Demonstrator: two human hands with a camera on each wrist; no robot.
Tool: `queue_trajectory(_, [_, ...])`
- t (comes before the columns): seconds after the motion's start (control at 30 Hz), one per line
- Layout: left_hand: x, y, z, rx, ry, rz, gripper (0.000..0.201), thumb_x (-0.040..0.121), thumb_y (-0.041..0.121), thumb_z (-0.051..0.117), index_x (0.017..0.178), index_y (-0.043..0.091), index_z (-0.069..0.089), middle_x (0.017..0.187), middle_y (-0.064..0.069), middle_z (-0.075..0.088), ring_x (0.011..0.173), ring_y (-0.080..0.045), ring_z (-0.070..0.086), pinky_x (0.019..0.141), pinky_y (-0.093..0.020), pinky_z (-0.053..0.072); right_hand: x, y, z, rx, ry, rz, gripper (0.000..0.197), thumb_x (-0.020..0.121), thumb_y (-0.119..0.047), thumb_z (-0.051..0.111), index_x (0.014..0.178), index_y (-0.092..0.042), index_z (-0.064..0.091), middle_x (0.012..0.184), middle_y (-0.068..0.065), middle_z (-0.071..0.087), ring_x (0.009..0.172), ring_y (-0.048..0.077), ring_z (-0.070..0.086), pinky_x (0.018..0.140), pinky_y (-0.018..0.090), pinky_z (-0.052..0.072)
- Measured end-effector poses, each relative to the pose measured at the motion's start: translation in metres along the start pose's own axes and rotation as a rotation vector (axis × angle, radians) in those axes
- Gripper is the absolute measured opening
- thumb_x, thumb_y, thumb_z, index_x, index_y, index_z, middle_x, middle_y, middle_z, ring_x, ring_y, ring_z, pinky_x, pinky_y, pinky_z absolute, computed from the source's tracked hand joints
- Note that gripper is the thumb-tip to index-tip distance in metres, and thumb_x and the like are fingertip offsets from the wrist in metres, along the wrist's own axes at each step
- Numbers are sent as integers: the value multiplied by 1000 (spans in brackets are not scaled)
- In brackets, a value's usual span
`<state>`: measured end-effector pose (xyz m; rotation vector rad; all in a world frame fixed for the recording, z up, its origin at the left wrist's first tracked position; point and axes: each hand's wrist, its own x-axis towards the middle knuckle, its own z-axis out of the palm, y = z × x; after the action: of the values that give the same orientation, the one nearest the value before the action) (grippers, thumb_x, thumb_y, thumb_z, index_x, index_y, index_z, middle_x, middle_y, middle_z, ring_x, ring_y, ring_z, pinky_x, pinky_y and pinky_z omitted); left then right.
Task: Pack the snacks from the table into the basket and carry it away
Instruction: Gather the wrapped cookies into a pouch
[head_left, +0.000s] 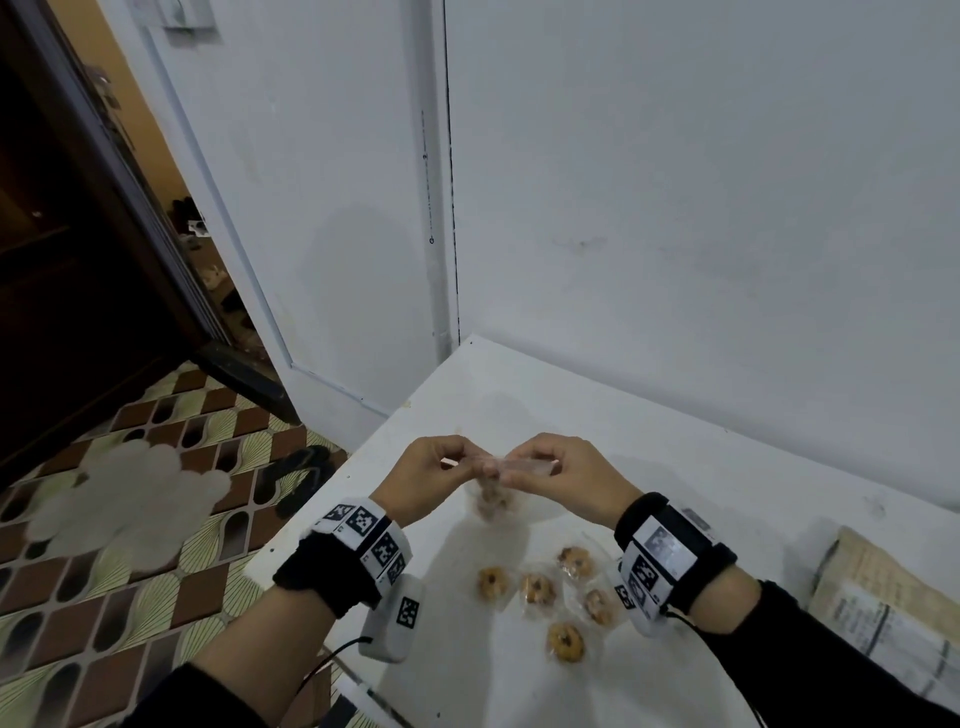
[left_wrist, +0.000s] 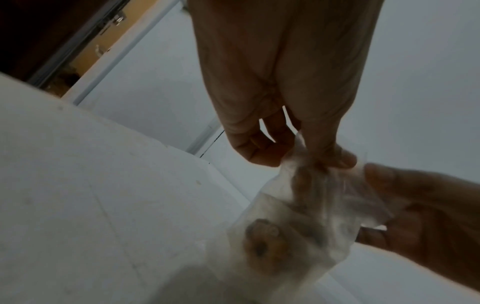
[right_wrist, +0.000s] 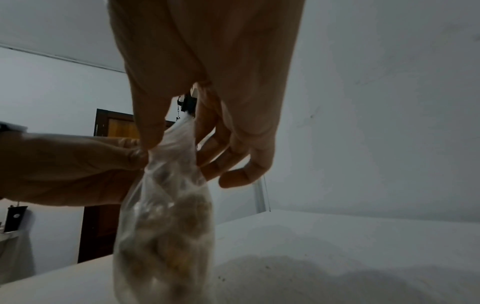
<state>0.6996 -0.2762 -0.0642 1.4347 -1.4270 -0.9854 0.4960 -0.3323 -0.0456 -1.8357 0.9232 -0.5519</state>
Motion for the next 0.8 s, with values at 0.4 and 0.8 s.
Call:
queue_trajectory(0.4, [3, -4, 3, -60, 75, -23, 10, 72, 19, 83, 78, 16, 75, 78, -7, 73, 78, -24, 65, 81, -38, 52, 2, 1, 13, -33, 134, -84, 9, 86, -19, 71, 93, -14, 70, 88, -2, 71, 76, -7, 60, 66, 6, 43])
queue_trajectory(0.8, [-2, 0, -4, -77, 75, -29, 10, 84, 13, 71, 93, 10, 73, 88, -7, 74, 80, -17, 69, 78, -26, 56, -2, 6, -9, 39, 106, 6, 10, 83, -25, 73, 84, -15, 74, 85, -2, 73, 75, 4, 62, 73, 20, 52])
